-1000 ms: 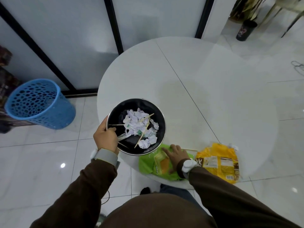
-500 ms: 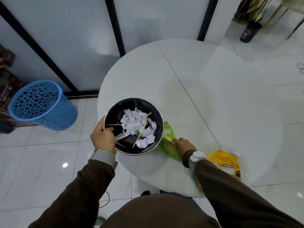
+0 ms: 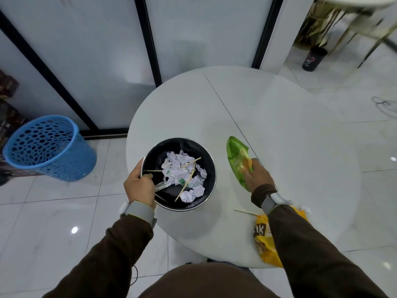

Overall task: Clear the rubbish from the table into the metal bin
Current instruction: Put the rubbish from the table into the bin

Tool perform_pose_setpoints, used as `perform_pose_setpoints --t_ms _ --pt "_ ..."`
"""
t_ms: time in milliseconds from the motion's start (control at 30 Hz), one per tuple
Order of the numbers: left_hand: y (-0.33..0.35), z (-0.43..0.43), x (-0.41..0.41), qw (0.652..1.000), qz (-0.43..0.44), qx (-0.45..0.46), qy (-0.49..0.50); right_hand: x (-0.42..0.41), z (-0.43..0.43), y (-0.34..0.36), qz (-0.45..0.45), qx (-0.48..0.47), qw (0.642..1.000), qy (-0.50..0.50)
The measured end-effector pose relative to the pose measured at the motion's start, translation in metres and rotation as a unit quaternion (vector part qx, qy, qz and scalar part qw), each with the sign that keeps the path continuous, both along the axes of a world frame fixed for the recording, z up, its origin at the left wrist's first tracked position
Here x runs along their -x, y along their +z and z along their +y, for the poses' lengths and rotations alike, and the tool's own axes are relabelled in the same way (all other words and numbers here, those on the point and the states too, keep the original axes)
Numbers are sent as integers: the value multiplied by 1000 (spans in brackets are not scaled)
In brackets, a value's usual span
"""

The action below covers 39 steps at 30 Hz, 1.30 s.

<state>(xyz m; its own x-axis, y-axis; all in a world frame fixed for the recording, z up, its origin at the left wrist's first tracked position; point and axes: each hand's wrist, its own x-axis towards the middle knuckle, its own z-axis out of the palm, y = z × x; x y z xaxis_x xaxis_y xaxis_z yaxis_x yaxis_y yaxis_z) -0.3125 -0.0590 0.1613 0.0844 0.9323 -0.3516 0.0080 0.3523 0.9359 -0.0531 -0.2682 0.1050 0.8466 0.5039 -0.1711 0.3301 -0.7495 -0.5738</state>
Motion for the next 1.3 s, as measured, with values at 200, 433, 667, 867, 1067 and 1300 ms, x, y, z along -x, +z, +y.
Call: perform_pose_setpoints --t_ms 200,433,667,867,1067,1300 --pt "1 -9 -3 1000 -4 -2 -21 11 14 49 -13 -156 986 -49" --pt "6 -25 -9 999 -20 -3 -42 43 43 101 -68 -254 962 70" --pt "11 -30 -11 999 -17 -5 -45 82 61 118 -117 -330 916 198" --pt "14 -28 -8 999 -11 -12 -40 102 61 110 -107 -339 921 162" --pt "20 -34 -8 998 -1 -23 -56 121 72 101 -105 -345 898 253" --pt "27 -44 -10 998 -21 11 -51 142 97 42 -204 -30 901 382"
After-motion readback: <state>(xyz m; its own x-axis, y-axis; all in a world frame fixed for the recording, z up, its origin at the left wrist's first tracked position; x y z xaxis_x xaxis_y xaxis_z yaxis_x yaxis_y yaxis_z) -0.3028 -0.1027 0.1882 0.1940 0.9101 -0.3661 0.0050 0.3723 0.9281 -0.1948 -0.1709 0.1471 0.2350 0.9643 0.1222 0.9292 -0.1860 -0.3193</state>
